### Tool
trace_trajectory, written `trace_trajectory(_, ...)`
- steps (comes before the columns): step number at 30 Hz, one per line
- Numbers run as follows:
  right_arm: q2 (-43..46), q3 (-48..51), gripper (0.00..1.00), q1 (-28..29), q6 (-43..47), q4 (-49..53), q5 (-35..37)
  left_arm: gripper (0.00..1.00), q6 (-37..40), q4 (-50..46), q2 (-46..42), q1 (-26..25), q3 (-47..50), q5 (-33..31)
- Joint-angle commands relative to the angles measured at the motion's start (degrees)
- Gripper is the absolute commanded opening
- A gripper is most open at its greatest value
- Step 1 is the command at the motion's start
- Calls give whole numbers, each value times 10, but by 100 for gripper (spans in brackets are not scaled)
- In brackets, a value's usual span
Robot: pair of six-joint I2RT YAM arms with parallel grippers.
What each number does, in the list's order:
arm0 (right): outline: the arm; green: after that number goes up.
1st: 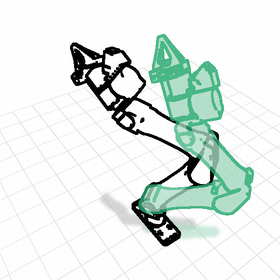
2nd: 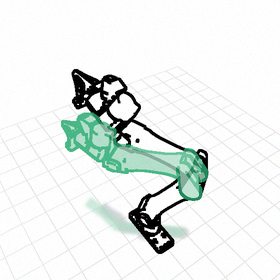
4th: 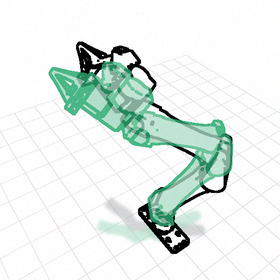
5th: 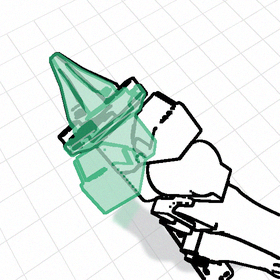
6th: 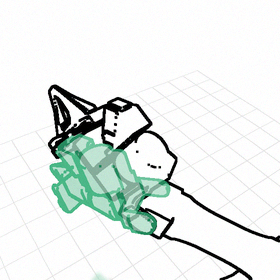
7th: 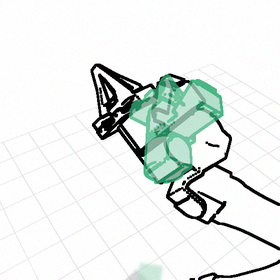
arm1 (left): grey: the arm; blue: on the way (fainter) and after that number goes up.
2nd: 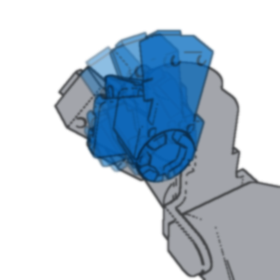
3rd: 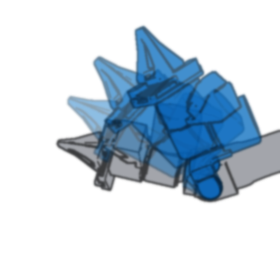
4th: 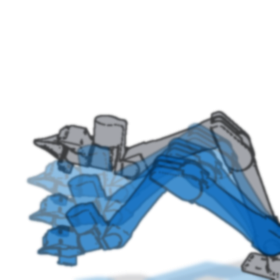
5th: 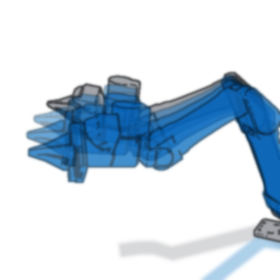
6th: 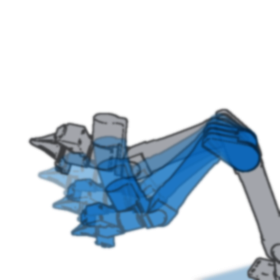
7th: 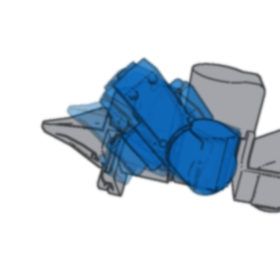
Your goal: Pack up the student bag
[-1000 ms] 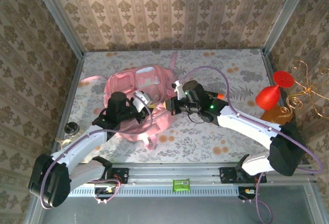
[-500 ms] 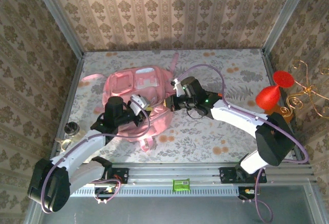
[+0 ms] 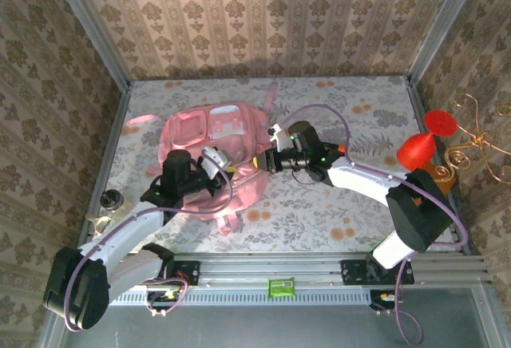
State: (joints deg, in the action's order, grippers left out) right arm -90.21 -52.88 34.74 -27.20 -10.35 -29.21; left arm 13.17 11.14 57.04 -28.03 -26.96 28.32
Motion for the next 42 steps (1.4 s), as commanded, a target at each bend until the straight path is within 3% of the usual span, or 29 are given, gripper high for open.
trace_trajectory(1, -18, 16, 21, -2, 8, -11, -24, 0, -22, 54, -11, 6, -15, 10)
trace_trajectory(14, -15, 36, 27, -8, 7, -36, -5, 0, -23, 50, -12, 6, -16, 9)
trace_trajectory(20, 19, 52, 43, -59, -27, -61, -30, 0, -21, 46, -22, 6, -13, 13)
trace_trajectory(25, -14, 8, 64, -74, -3, -27, -109, 0, -19, 55, -24, 7, -7, 27)
trace_trajectory(29, -35, -6, 69, -72, 19, -36, -167, 0, -22, 55, -30, 6, -6, 28)
trace_trajectory(42, -54, -53, 61, -54, 183, 53, -144, 0, -24, 50, -30, 7, -9, 23)
